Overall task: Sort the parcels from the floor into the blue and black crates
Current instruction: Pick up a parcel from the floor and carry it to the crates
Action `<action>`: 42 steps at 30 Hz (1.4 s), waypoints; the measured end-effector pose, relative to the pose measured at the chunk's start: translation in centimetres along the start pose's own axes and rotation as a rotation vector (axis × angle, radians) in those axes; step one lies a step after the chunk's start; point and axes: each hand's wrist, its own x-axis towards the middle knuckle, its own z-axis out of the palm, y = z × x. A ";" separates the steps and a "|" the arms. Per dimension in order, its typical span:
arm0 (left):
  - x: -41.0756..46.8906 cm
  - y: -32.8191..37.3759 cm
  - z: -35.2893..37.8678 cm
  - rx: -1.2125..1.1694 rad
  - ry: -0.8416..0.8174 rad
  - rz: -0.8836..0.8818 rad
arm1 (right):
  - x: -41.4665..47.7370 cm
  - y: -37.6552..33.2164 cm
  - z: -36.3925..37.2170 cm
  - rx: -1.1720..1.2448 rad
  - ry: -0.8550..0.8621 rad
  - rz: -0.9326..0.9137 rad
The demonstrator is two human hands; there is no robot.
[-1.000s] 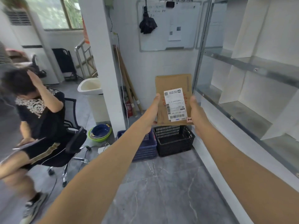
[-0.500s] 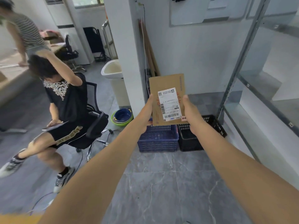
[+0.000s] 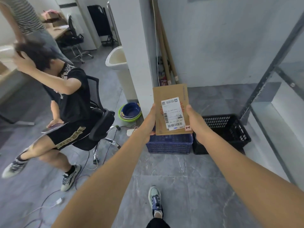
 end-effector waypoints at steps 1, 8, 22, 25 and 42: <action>1.6 0.2 -0.4 0.001 -0.004 -0.012 | 1.5 0.0 0.5 0.004 0.000 0.015; 14.4 2.2 -4.5 0.026 -0.006 -0.113 | 13.7 -0.3 5.5 -0.010 0.046 0.145; 34.3 3.6 -9.9 -0.002 0.002 -0.388 | 31.9 1.1 12.6 -0.008 0.074 0.372; 37.4 3.0 -9.7 0.004 0.028 -0.452 | 35.3 2.5 12.7 -0.037 0.058 0.405; 59.4 -13.9 -9.6 0.248 -0.006 -0.658 | 54.3 18.6 14.7 -0.055 0.047 0.720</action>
